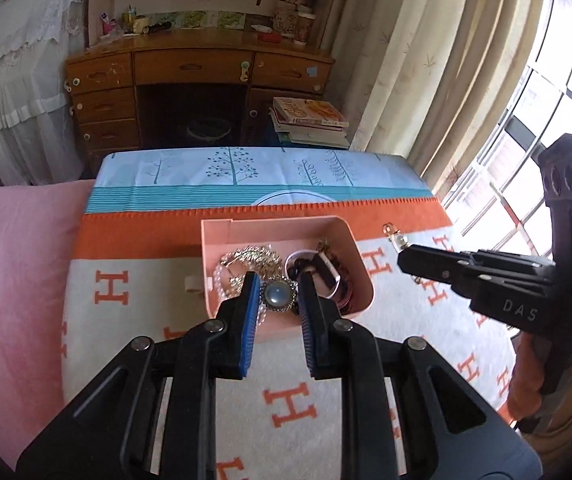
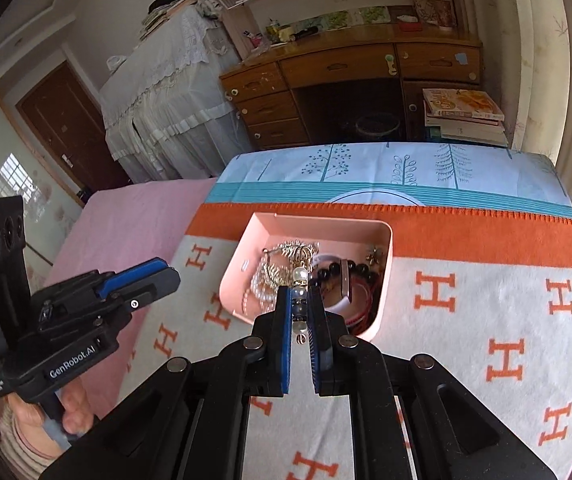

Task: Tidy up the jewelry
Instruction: 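Carry the pearl earring and safety pin into the pink tray and release both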

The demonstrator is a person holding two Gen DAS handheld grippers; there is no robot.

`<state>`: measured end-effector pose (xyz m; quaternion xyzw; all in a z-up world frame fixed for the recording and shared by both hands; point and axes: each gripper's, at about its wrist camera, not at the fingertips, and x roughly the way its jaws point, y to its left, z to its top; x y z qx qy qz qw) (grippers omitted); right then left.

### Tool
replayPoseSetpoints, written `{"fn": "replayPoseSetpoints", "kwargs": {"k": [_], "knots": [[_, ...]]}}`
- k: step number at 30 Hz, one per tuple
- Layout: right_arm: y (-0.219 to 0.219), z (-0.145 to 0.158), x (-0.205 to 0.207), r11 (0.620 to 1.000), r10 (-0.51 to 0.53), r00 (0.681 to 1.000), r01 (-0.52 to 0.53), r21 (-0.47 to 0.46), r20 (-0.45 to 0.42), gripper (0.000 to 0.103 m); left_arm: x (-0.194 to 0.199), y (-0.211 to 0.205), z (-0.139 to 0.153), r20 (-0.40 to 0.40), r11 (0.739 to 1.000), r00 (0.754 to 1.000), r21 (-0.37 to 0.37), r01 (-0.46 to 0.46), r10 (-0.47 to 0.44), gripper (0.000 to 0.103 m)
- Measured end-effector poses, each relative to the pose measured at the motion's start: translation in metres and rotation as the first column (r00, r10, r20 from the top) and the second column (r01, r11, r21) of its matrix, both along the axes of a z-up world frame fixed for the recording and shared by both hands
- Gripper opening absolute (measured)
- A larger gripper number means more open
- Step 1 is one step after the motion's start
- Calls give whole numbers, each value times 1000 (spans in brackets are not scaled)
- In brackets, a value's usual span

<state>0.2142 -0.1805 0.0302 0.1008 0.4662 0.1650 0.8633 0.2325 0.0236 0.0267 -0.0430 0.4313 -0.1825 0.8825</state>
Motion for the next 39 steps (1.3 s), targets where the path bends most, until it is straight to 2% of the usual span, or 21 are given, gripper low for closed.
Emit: {"fn": "replayPoseSetpoints", "kwargs": {"k": [4,9,14,19,23,28,32,39], "knots": [[-4,-17,41,998,-66,995,66,-6,-75,8,35,-22,-22,-75,997,997,-70,-18,13,17],[-5,-51,71,992,-110,986,101,-73,-128,8,60,-45,-58,-137,997,990,-77,-31,20,17],[-10,-73,84,989,-130,981,117,-95,-145,9,71,-58,-88,-195,997,981,-77,-29,13,17],[-17,-81,84,989,-139,979,127,-81,-150,14,66,-60,-92,-209,998,978,-69,-14,-1,22],[-20,-74,70,987,-153,980,144,-77,-125,15,45,-55,-80,-159,999,987,-36,-29,23,35],[-19,-62,32,988,-145,986,140,-57,-82,15,8,-44,-66,-108,997,992,-25,-69,66,35],[-14,-60,-4,990,-126,990,122,-67,-64,15,-23,-30,-59,-87,994,994,-82,-74,66,35],[-8,-56,-63,991,-123,992,121,-60,-34,15,-73,-8,-48,-38,987,996,-134,-84,79,35]]}}
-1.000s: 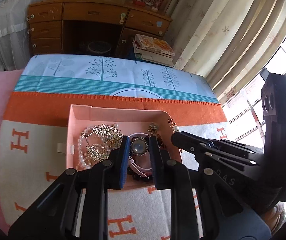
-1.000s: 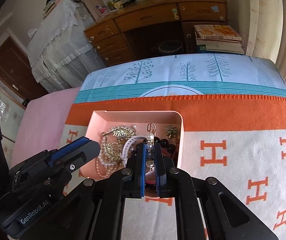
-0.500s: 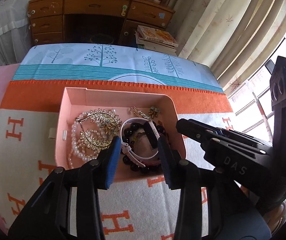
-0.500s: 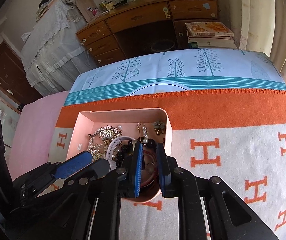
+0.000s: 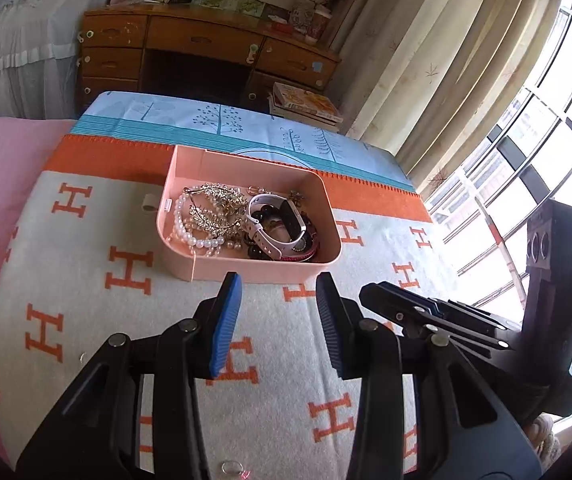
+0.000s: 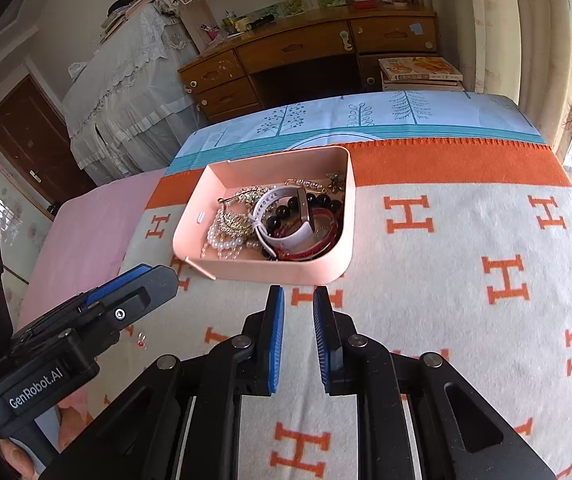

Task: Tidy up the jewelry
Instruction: 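Carry the pearl earring and safety pin into the pink tray and release both, then grasp the pink gem ring with the right gripper while the left gripper grasps the red ring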

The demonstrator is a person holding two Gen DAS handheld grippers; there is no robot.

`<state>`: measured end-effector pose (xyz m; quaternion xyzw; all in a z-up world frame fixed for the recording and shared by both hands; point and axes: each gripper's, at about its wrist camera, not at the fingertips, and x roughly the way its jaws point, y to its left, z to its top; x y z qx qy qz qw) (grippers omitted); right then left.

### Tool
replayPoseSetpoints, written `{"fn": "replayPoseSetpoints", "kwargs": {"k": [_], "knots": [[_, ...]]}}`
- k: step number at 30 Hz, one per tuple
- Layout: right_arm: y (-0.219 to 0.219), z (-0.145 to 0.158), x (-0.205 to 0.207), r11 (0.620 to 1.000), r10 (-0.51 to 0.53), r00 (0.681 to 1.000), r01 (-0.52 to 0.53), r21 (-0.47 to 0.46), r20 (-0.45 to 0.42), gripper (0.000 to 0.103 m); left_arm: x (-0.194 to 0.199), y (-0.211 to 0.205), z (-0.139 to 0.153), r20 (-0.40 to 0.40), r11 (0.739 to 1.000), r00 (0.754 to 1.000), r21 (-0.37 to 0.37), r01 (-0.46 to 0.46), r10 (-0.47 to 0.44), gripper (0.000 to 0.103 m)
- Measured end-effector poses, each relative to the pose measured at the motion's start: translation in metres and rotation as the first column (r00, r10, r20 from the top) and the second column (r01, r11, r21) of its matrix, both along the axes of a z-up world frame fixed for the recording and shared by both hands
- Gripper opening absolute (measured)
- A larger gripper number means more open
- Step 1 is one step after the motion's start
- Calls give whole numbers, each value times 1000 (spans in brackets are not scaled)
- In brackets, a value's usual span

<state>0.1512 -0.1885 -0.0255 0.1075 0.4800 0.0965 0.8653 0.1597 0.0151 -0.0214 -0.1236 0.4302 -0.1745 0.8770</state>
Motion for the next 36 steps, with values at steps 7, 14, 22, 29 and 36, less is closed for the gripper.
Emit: {"fn": "replayPoseSetpoints", "kwargs": {"k": [7,14,22,29,36], "knots": [[7,10,-54,1000,12,999,-12,-7,44,21,-39,26,-1,-8,997,999,53,-52,52,35],[30,16,-98,996,65,994,-59,-63,93,30,-72,60,-7,-2,986,993,118,-114,115,35],[77,-7,-129,956,259,965,-249,-156,43,31,-100,106,-15,-31,972,979,133,-196,202,35],[117,-44,-148,873,442,897,-435,-222,-19,31,-123,123,-42,-93,973,978,151,-174,189,35],[140,-75,-145,828,506,860,-505,-243,-64,31,-125,135,-68,-141,970,969,168,-177,201,35]]}}
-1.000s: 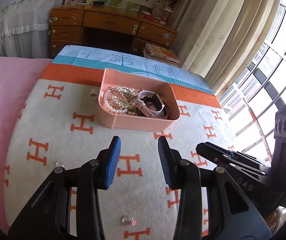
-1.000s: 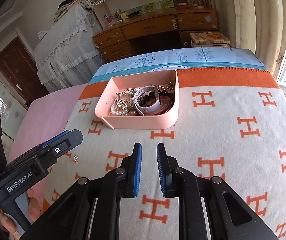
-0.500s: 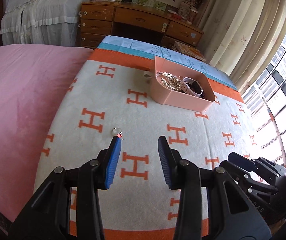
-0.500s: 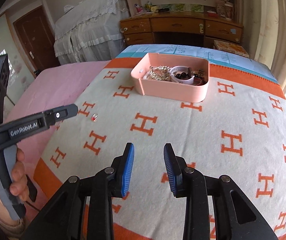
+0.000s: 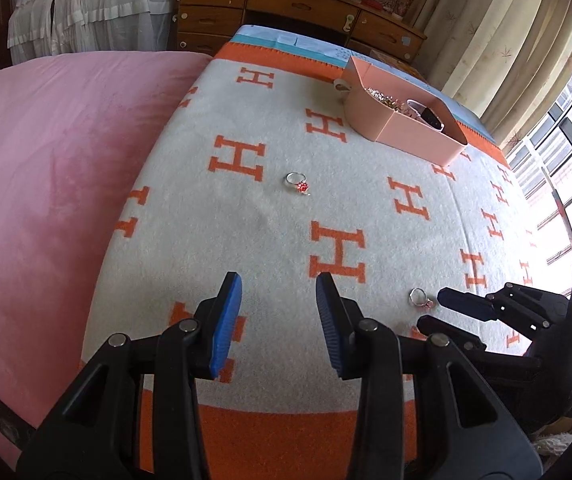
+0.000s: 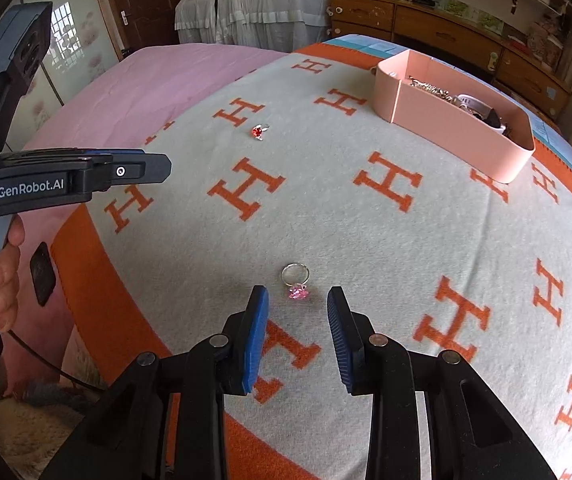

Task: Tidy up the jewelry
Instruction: 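Grasp the pink gem ring with the right gripper while the left gripper grasps the red ring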

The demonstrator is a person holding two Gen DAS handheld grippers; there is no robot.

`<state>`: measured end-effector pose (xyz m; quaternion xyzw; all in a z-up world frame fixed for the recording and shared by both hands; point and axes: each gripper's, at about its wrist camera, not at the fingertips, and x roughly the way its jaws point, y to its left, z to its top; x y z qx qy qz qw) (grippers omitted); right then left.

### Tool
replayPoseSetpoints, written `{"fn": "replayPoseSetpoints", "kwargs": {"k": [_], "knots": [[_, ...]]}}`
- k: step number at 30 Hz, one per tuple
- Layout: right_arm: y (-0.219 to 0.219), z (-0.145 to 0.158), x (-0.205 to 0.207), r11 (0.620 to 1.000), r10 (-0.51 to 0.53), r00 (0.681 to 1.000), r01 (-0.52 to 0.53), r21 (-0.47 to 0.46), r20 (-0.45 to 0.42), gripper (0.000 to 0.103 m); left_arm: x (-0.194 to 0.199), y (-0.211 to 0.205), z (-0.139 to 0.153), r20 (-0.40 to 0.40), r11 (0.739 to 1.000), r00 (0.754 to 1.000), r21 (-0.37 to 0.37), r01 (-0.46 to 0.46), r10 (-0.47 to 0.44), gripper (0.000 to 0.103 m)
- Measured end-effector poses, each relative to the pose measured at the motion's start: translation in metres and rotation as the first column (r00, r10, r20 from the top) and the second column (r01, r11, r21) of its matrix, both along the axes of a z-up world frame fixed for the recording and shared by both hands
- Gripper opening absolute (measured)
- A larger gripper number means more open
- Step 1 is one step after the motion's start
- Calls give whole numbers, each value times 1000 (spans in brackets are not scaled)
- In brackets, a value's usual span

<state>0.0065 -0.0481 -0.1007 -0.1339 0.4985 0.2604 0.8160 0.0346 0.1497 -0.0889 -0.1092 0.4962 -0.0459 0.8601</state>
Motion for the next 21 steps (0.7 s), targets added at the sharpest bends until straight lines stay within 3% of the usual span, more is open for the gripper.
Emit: {"fn": "replayPoseSetpoints", "kwargs": {"k": [5,10,17,21], "knots": [[13,-6,0,999,38,998,-37,-34,58,29,13,1,-3,5,1000,1000,13,6,-6,35],[16,-7,-1,998,51,995,-47,-46,90,13,34,-5,-3,7,1000,1000,14,11,-11,35],[-7,-3,17,998,-54,997,53,19,57,11,78,-19,-7,-23,999,999,17,-45,45,35],[-22,-2,26,994,-93,995,91,53,34,11,105,-18,-15,-79,993,991,-40,-110,106,35]]}}
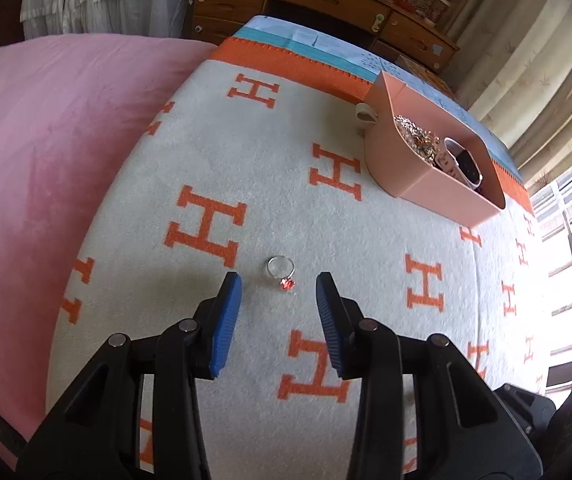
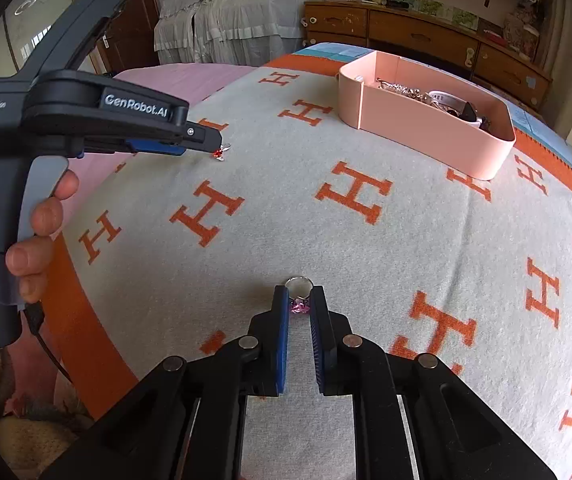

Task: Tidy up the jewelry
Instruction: 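Grasp the pink gem ring with the right gripper while the left gripper grasps the red ring, then carry both rings into the pink tray and open both grippers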

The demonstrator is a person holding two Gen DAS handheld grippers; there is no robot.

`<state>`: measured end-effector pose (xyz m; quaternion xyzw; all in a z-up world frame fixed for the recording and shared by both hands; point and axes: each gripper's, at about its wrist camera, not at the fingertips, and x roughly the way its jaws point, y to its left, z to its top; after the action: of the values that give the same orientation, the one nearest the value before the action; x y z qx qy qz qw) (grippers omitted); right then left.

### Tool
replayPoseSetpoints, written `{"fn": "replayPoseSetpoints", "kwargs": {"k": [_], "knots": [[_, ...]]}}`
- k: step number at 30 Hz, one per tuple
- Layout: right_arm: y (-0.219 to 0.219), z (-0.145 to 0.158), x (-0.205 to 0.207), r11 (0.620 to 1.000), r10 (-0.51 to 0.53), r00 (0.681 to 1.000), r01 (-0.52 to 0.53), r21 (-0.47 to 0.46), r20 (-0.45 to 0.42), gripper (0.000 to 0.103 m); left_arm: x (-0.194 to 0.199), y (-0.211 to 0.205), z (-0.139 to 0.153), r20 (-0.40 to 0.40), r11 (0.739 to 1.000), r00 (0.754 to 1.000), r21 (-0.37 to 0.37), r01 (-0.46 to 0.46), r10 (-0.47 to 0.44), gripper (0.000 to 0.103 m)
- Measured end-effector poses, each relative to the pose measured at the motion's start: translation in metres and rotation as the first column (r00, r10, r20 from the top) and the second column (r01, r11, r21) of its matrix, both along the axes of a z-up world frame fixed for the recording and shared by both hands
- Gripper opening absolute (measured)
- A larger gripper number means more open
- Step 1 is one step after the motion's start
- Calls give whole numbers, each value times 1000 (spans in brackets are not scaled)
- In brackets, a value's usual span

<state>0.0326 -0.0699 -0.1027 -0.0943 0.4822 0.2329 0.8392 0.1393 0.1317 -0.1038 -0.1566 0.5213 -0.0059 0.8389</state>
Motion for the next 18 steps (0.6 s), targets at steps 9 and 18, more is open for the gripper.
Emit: {"fn": "replayPoseSetpoints", "kwargs": {"k": [9,18], "knots": [[-14,0,2,998,-13,1000,13,59,-11,11,27,-10,-11,-101,998,993,30,-55,58,35],[-29,0,3,991,-29,999,34,127,-41,11,38,-39,-13,-158,975,987,221,14,21,35]]}}
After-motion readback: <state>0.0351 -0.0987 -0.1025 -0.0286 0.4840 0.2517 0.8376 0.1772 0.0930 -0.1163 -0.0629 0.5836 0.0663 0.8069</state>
